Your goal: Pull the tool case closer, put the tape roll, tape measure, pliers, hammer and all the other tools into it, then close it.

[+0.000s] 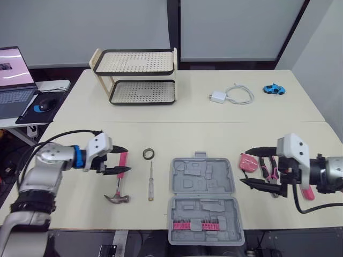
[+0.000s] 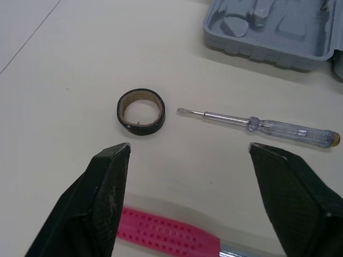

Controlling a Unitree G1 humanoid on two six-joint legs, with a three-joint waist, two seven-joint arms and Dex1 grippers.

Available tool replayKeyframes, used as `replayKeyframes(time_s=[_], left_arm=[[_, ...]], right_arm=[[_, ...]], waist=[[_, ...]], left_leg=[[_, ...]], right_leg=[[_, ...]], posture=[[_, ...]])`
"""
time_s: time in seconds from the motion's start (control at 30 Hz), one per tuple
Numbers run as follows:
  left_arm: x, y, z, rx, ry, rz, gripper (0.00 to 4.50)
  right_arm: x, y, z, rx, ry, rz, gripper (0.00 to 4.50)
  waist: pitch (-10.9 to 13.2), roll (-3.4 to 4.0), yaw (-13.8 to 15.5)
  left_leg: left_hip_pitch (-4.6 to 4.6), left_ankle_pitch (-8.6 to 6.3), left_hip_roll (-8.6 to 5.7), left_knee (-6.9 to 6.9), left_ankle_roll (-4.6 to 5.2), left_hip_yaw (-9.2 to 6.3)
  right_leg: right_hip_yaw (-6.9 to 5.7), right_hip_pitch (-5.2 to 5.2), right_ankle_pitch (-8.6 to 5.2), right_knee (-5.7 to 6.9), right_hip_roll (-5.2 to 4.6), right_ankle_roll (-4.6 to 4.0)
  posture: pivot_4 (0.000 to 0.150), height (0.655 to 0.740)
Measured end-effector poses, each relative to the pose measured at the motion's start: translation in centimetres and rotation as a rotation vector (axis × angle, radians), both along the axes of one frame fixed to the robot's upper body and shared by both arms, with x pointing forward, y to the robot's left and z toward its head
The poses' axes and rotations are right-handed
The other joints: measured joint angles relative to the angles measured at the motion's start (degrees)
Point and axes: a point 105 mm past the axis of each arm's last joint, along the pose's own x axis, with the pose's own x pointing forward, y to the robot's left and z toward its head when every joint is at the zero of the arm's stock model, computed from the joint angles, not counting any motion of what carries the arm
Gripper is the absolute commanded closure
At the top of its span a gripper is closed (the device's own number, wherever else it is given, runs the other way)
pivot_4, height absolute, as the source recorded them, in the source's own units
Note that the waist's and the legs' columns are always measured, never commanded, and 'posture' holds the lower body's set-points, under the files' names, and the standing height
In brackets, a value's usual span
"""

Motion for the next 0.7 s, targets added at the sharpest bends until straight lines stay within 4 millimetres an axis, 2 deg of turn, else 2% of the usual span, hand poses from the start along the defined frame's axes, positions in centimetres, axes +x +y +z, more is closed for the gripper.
replayKeyframes(time_s=[0.03, 0.27, 0.4, 0.7], left_arm=[[0.2, -0.3, -0.3, 0.007, 0.001, -0.018, 2.12], [2.6, -2.2, -0.6, 0.082, -0.055, -0.119, 2.12], [3.1, -3.1, -1.2, 0.122, -0.059, -0.163, 2.12], [4.0, -2.5, -1.8, 0.212, -0.067, -0.153, 2.12]], right_arm=[[0.0, 0.2, -0.2, -0.002, 0.001, 0.004, 0.00], [-0.1, 2.0, -1.0, -0.009, 0.000, 0.020, 0.00], [-0.2, 2.3, -1.5, -0.016, 0.014, 0.010, 0.00], [-0.4, 3.9, -1.6, 0.013, 0.010, 0.030, 0.00]], waist=[[0.00, 0.00, -0.01], [0.00, -0.04, -0.10], [0.00, -0.06, -0.22], [0.01, -0.12, -0.30]], left_leg=[[0.00, 0.01, 0.00, 0.01, -0.01, 0.00], [-0.03, 0.07, -0.08, 0.05, -0.12, -0.07], [-0.04, 0.07, -0.12, 0.06, -0.12, -0.06], [-0.03, 0.07, -0.13, 0.09, -0.12, -0.09]], right_leg=[[0.00, 0.00, 0.00, 0.00, 0.00, 0.00], [-0.09, -0.01, 0.00, 0.02, 0.03, 0.00], [-0.09, -0.01, 0.00, 0.02, 0.03, 0.01], [-0.12, -0.02, 0.00, 0.06, 0.13, 0.01]], posture=[[0.150, 0.7400], [0.150, 0.7400], [0.150, 0.7400], [0.150, 0.7400]])
